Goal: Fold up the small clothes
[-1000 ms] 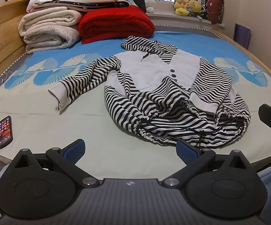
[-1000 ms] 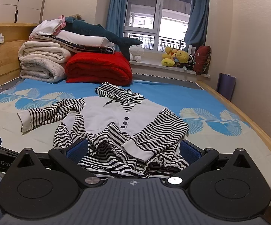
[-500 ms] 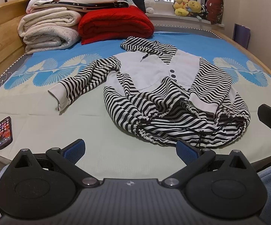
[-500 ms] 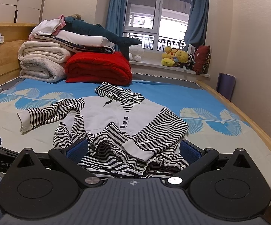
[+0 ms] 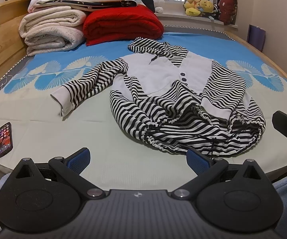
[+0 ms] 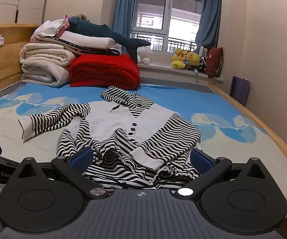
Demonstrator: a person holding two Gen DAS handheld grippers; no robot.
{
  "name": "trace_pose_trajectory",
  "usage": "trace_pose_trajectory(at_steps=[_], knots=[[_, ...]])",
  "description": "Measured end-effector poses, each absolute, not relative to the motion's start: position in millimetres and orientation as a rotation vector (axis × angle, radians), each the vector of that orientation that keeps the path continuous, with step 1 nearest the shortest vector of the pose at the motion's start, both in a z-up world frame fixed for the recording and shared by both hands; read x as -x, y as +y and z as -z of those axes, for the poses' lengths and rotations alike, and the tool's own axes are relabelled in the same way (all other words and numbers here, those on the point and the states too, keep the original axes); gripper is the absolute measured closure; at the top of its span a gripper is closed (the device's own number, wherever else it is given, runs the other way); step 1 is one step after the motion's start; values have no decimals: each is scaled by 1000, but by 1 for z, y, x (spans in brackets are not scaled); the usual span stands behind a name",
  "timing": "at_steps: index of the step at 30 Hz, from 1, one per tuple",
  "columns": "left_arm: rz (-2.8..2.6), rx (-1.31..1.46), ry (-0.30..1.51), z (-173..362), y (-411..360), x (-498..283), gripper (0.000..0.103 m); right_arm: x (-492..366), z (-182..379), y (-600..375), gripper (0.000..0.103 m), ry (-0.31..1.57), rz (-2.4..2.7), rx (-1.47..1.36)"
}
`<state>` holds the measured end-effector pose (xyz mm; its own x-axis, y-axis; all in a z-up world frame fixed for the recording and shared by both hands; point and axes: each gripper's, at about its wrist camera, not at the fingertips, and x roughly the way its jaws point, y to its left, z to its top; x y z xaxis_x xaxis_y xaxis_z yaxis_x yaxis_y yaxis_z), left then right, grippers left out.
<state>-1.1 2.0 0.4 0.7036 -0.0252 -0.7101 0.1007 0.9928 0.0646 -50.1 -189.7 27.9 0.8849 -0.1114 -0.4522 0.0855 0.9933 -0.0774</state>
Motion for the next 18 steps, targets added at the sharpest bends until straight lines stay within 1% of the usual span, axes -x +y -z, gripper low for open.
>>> trace_pose_trajectory(at_steps=[11, 18], knots=[[78, -111, 800, 7, 1, -11, 0, 39, -20, -191, 1, 496, 101, 55], [83, -122, 875, 40, 12, -58, 0, 2, 6, -217, 1, 596, 142, -15]])
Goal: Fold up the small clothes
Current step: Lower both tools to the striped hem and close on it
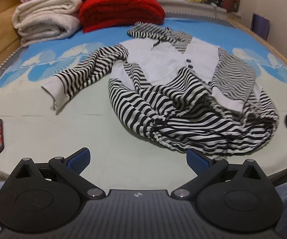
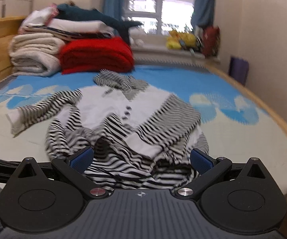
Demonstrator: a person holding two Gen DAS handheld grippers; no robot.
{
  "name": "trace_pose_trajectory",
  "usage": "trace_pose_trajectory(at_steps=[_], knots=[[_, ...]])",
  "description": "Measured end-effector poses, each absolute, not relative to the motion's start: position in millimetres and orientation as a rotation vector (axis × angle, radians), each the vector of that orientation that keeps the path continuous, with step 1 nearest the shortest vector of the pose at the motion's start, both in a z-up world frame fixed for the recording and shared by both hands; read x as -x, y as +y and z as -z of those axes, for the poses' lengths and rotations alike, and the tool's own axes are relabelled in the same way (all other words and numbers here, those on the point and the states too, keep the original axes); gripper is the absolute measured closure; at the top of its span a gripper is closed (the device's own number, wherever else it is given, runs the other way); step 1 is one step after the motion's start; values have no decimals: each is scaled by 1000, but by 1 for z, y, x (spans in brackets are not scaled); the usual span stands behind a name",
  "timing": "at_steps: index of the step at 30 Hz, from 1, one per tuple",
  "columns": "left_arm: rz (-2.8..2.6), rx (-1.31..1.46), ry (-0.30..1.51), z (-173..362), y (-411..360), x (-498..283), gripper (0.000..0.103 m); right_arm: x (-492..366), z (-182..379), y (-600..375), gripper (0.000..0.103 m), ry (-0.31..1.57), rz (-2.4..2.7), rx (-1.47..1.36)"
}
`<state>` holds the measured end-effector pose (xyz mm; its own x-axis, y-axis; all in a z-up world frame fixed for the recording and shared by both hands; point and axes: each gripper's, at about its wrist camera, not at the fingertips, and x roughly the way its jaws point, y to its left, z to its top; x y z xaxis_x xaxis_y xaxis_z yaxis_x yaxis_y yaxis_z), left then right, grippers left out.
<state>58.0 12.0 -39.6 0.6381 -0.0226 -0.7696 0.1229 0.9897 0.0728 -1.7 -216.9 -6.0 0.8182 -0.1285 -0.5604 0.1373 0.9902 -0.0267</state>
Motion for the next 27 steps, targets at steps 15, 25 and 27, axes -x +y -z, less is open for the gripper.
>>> trace_pose_trajectory(at_steps=[15, 25, 27], knots=[[151, -83, 1001, 132, 10, -207, 0, -124, 114, -280, 1, 759, 184, -10], [121, -116, 1054, 159, -7, -231, 18, -210, 158, -245, 44, 863, 38, 252], [113, -83, 1061, 152, 2, -228, 36, -216, 149, -257, 96, 876, -17, 141]])
